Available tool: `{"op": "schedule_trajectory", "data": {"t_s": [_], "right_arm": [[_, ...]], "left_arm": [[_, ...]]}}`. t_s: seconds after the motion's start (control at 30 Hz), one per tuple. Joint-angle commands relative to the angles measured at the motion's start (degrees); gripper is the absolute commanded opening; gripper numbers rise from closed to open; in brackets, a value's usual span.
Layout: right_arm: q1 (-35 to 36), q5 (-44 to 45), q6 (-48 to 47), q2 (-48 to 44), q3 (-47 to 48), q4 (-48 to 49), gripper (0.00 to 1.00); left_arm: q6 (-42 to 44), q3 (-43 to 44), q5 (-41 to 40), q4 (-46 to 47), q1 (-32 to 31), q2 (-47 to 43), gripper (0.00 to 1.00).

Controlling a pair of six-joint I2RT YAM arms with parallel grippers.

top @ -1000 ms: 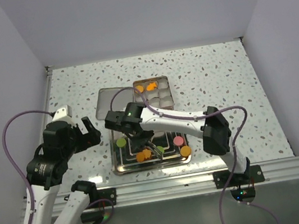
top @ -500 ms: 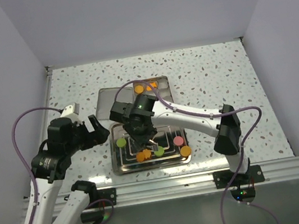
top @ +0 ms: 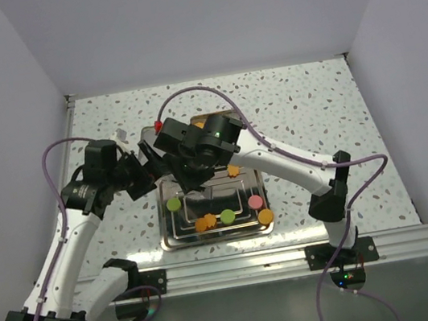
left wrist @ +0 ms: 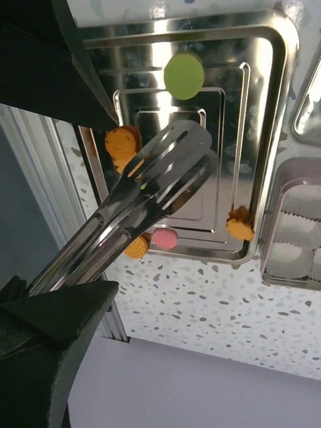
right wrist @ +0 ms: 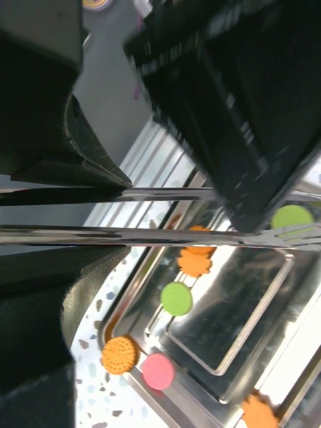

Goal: Pack the cookies

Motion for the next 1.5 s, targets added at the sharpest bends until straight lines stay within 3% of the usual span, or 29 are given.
{"op": "schedule_trajectory", "data": {"t_s": [0.0,0.27,0.63,0.8,1.0,1.47], "right_arm": [[-0.9,4.3,1.2,-0.3,6.6,-7.6,0.4],[-1.7,6.2,1.4,-1.1,8.2,-4.9,0.39],[-1.6,1.7,1.8,-4.5,5.4,3.8,0.4],[-1.6,-0.1,2.7,-6.5,2.1,8.7,0.4],[-1.7,-1.4,3.3,-7.0,-0.5,11.3,0.39],[-1.7,-3.3,4.4,-6.1,-2.8,13.3,0.47]], "left_arm": [[-7.5,2.6,6.6,1.0,0.0,1.5,1.0],[-17.1,0.0,11.5,6.5,0.3,3.4,1.0],[-23.1,0.5,9.9,12.5,0.4,8.8,1.0],[-25.2,0.4,9.6,14.9,0.5,9.9,0.88],[-27.5,0.2,9.7,17.4,0.6,9.7,0.54],[-31.3,-1.5,8.6,18.9,3.4,6.4,0.37]]}}
